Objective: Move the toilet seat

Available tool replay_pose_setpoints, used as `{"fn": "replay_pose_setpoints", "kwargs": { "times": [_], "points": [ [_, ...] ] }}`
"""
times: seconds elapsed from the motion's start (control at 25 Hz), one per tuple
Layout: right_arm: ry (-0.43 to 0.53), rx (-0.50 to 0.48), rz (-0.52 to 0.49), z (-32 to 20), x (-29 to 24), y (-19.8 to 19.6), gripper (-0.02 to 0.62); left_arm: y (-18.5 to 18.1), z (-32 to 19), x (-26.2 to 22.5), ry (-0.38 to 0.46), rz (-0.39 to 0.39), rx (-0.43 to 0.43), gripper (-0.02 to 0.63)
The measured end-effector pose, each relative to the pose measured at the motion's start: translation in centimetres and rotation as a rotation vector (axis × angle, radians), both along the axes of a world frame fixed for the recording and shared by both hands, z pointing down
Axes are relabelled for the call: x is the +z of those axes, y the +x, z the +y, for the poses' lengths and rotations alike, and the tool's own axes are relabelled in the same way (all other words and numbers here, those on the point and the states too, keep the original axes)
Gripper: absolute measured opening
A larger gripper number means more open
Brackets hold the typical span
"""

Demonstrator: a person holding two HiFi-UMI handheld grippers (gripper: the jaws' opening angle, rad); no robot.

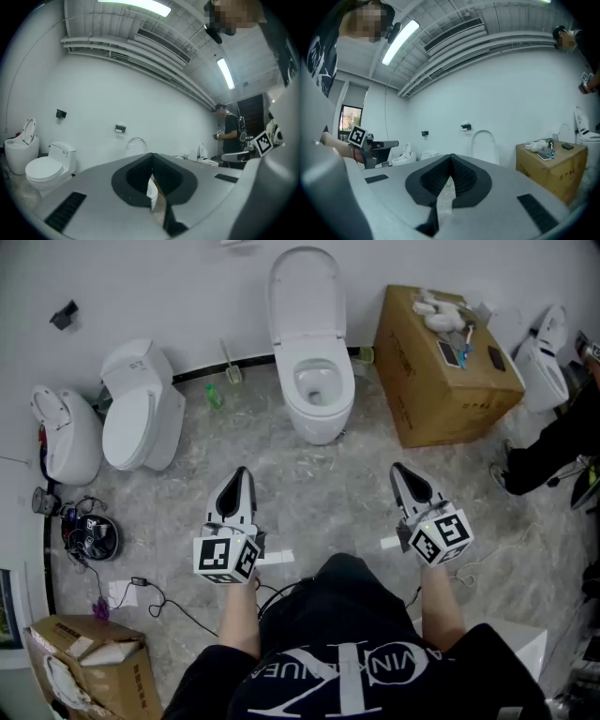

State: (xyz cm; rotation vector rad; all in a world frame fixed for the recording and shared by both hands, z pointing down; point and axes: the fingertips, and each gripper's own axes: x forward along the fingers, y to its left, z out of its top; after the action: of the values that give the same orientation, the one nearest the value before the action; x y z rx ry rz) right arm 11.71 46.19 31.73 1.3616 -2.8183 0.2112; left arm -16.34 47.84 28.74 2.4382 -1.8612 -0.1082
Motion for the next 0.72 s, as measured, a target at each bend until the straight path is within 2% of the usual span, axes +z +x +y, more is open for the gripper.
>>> {"fn": "replay_pose_setpoints", "kwargs": {
  "times": [0.16, 0.48, 0.72],
  "points": [
    [0.0, -0.003, 0.012, -0.3, 0.2, -0.3, 0.009, -0.2, 0.1, -0.2, 0.003, -0.021, -0.008, 0.003],
    [-0.031, -0.005, 0.025, 0.0, 1.4, -0.4, 0.009, -1.1, 0.4, 1.0, -0.026, 0.008, -0.023, 0.003],
    [-0.036, 0.0, 0.025, -0.5, 1.6, -0.3, 0.009, -0.6, -0.2, 1.6, -0.048, 0.011, 0.002, 0.003]
  ]
}}
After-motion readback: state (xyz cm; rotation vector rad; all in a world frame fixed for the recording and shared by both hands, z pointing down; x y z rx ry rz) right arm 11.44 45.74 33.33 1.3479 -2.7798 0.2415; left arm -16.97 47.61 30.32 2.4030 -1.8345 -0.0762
